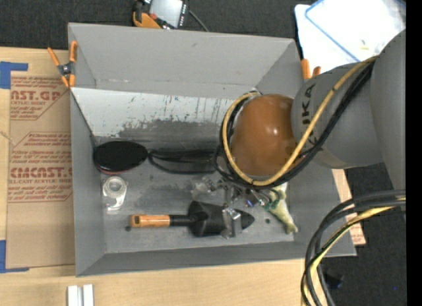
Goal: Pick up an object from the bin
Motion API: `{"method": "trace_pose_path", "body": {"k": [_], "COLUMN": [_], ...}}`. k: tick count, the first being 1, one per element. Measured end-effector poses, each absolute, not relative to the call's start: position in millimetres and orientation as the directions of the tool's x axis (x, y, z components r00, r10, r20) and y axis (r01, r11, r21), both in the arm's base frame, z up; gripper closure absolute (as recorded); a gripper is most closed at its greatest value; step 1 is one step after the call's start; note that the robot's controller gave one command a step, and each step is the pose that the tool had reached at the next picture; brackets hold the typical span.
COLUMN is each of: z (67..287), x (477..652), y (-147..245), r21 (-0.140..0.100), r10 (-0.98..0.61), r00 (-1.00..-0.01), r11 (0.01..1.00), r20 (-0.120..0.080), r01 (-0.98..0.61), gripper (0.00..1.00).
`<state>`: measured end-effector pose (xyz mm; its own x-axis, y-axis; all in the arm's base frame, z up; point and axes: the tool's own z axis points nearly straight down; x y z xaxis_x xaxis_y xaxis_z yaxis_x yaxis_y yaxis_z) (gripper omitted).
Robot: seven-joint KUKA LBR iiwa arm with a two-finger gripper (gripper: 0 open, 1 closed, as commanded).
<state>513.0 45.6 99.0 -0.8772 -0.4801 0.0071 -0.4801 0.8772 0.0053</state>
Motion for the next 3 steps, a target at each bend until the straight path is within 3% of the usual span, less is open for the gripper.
{"method": "trace_pose_path", "body": {"k": [1, 2, 3], "z": [71, 71, 71], "x": [487.3, 501.7, 501.7], "y": [46, 44, 44], "r21": [-0.006, 0.004, 0.004], "r10": [-0.249, -0.145, -0.145], "r00": [-0.968, -0.989, -0.989], "r11": [0.968, 0.989, 0.989], "r20": [-0.020, 0.004, 0.004], "r01": [-0.249, -0.145, -0.145], "gripper": [0.00, 1.00, 1.00]}}
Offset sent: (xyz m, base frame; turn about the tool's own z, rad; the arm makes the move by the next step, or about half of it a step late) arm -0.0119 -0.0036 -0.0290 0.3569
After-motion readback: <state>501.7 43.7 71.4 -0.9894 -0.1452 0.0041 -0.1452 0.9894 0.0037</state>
